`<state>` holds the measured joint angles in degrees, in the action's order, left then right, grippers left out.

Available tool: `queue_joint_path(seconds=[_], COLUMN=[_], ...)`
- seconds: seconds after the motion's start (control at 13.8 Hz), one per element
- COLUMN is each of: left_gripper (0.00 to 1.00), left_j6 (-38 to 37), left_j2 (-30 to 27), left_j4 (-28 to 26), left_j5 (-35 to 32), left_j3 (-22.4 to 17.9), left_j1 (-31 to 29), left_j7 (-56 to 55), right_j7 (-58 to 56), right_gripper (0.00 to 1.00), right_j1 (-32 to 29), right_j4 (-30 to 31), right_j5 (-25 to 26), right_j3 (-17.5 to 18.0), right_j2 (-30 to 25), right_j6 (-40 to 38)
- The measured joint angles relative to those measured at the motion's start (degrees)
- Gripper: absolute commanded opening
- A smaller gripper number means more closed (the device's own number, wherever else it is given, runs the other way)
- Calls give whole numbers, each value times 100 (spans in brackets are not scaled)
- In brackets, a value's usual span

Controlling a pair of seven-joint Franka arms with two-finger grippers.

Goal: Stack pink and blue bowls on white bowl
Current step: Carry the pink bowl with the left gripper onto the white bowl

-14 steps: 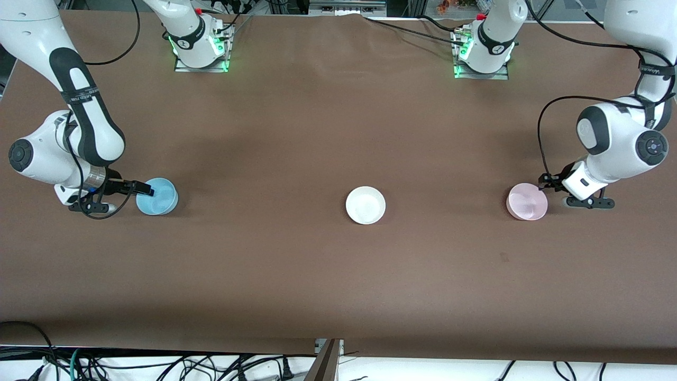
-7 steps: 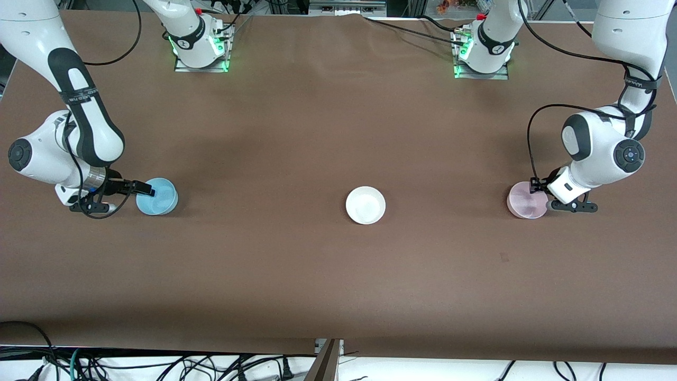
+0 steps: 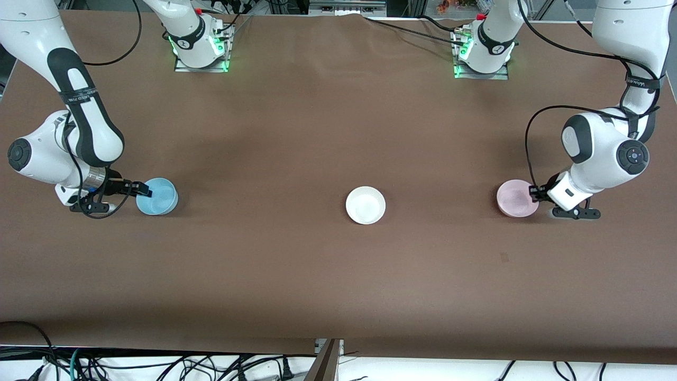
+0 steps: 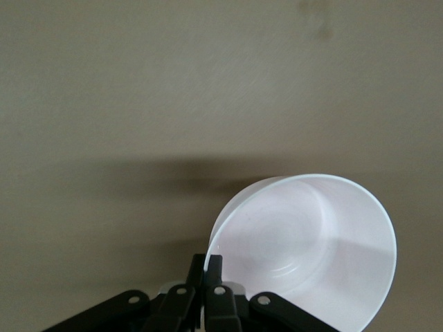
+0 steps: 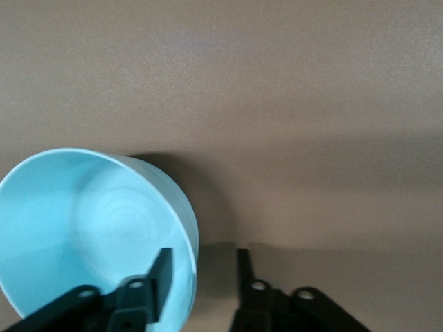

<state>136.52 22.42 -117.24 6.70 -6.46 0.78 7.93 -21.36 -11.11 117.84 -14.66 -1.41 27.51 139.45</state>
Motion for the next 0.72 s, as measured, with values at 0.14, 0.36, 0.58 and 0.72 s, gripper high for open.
queue_joint_path(seconds=[0.14, 0.36, 0.58, 0.72], left_gripper=[0, 0, 0, 0], left_j6=[-242, -303, -302, -300], left_j2=[-21, -27, -27, -28], left_j4=[399, 649, 672, 707], left_j5=[2, 2, 2, 2], left_j3=[472, 1204, 1895, 2262], left_j1=[15, 56, 84, 92], left_j7=[-1063, -2646, -4116, -4896], right_j7=[-6, -12, -22, -28], right_gripper=[17, 0, 0, 0], right_j1=[0, 0, 0, 0], right_j4=[-7, -38, -133, -289], right_j5=[-1, -6, -15, -16], right_j3=[3, 8, 25, 41], right_j2=[0, -1, -8, -9], right_j6=[-5, -86, -214, -438])
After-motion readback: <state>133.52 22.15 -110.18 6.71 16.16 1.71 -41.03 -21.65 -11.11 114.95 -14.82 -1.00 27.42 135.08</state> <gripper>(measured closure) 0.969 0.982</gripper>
